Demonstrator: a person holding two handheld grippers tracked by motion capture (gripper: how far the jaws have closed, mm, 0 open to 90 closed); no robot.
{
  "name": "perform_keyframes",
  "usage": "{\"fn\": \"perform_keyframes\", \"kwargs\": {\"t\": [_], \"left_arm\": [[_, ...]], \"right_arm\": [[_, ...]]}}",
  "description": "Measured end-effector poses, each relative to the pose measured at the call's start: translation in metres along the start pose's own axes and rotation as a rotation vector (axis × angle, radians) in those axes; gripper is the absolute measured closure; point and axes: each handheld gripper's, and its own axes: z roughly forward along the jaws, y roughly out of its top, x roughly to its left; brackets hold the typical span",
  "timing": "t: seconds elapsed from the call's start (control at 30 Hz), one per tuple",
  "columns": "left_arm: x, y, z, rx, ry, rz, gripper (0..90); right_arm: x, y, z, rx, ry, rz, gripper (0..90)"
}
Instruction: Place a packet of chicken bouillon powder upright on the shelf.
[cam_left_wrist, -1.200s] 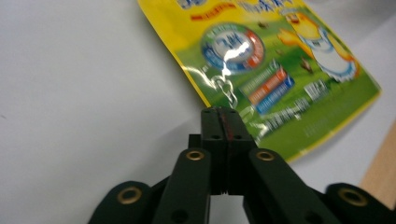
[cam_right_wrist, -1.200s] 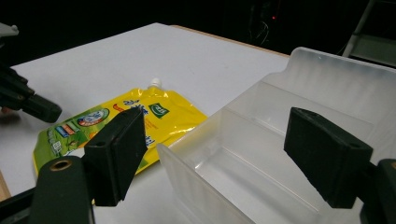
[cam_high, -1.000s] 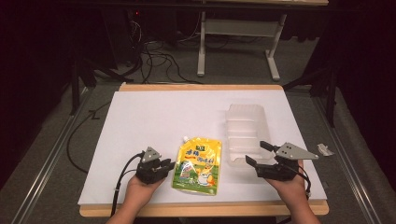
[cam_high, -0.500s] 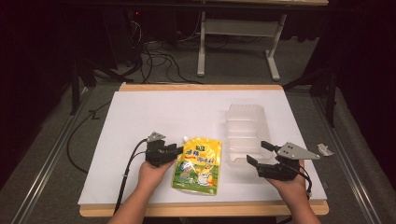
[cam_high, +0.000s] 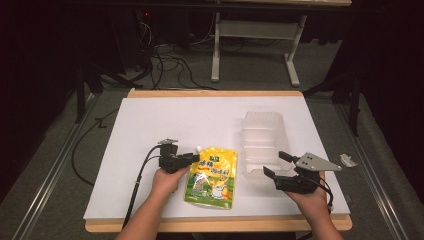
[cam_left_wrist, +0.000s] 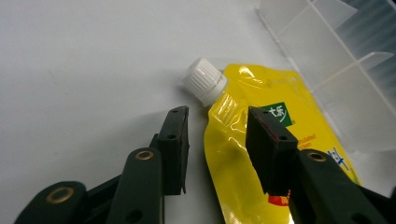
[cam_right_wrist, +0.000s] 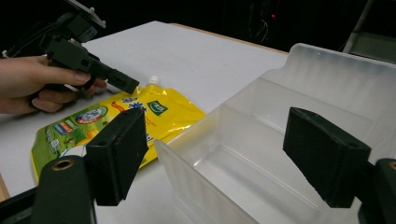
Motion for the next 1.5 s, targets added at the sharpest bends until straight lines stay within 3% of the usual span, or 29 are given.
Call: {"fn": "perform_keyframes", "kwargs": {"t": [0.13,0.3,0.53,0.87,0.93,0.97,1.0,1.03,1.5], "left_arm": [[0.001,-0.001,0.001,0.039,-0.006,-0.020,66.8],[0.000,-0.001,0.000,0.022,-0.001,-0.004,76.3],[-0.004,-0.005,-0.003,-0.008,-0.013,0.064,89.5],[-0.016,-0.010,-0.018,-0.066,-0.064,0.195,90.0],[-0.021,-0.010,-0.020,-0.100,-0.076,0.179,90.0],[-0.020,-0.009,-0.025,-0.084,-0.085,0.214,90.0],[-0.024,-0.009,-0.024,-0.134,-0.082,0.174,90.0],[-0.022,-0.008,-0.029,-0.104,-0.095,0.231,90.0],[-0.044,0.008,-0.078,-0.241,-0.211,0.359,90.0]], "right_arm": [[0.000,0.000,0.001,0.001,0.000,-0.005,22.3],[0.001,0.000,0.001,0.003,0.002,-0.007,22.4],[0.000,-0.001,0.001,0.004,0.000,-0.006,22.5],[0.001,-0.001,0.002,0.002,0.001,-0.010,22.7],[0.001,-0.001,0.002,0.002,0.002,-0.006,22.7],[0.001,-0.001,0.002,0.005,0.002,-0.005,22.7],[0.002,-0.001,0.002,0.005,0.002,-0.004,22.7],[0.002,-0.001,0.002,0.004,0.002,-0.006,22.7],[0.010,0.004,0.003,-0.018,0.022,0.014,22.2]]}}
